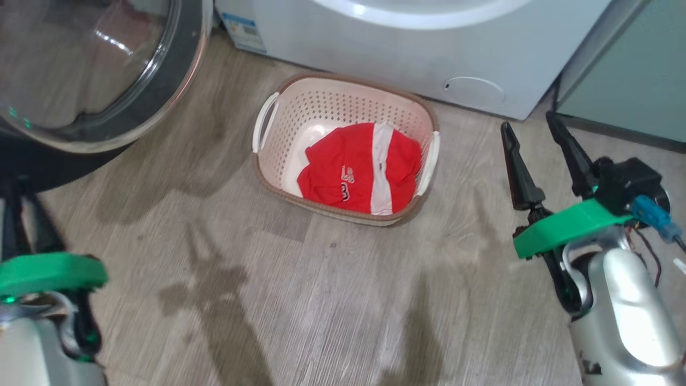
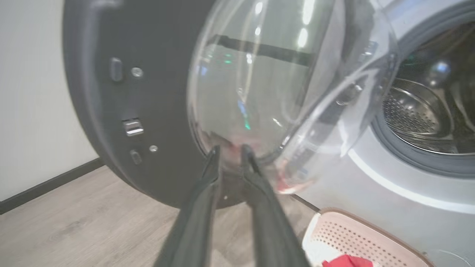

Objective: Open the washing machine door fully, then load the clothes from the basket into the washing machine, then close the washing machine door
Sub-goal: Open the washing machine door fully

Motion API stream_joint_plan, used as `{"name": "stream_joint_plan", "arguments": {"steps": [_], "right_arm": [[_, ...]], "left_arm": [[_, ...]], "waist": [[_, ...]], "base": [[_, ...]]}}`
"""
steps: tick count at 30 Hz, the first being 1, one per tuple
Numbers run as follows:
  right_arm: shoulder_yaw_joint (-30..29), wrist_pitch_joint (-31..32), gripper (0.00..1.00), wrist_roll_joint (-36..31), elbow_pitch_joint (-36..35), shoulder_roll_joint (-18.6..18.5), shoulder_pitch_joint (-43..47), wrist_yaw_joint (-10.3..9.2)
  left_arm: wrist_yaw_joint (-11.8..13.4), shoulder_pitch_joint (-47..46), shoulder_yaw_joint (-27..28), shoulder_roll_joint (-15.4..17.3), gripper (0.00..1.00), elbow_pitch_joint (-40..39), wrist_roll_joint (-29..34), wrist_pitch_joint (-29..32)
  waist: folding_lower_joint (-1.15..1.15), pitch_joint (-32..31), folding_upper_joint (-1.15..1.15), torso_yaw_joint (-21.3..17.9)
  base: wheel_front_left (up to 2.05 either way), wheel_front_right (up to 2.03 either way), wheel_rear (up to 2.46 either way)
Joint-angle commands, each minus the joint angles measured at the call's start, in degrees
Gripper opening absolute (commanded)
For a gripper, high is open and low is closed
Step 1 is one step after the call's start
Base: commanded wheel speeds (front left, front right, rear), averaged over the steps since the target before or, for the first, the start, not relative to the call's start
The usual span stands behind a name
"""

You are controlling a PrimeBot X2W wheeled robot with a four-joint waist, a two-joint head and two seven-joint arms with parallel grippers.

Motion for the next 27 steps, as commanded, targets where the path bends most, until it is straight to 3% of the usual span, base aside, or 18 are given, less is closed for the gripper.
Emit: {"name": "stream_joint_plan", "arguments": {"steps": [1, 2, 13, 27], "right_arm": [[1.0, -0.8, 1.00, 0.5, -1.5, 0.9, 0.2, 0.00], [0.8, -0.9, 1.00, 0.6, -1.4, 1.0, 0.4, 0.00], [0.2, -2.7, 1.00, 1.0, 0.2, 2.0, 2.5, 0.00], [-1.5, -4.0, 1.00, 1.7, 1.2, 2.4, 6.1, 0.00]], "left_arm": [[-0.3, 0.7, -0.6, 1.3, 0.94, -4.0, 0.3, 0.5], [-0.3, 1.6, -1.9, 1.2, 1.00, -5.5, 0.1, 1.0], [-0.2, 7.4, -14.0, 1.2, 1.00, -14.5, 1.5, 6.2], [-1.1, 10.1, -18.8, 2.7, 1.00, -16.5, 4.7, 9.0]], "waist": [[0.00, -1.0, 0.00, -1.0], [0.00, -1.3, 0.00, -1.3], [0.00, -5.2, 0.00, -7.6], [0.00, -9.6, 0.00, -16.4]], "base": [[0.00, 0.00, 0.00], [0.00, 0.00, 0.00], [0.00, 0.00, 0.00], [0.00, 0.00, 0.00]]}}
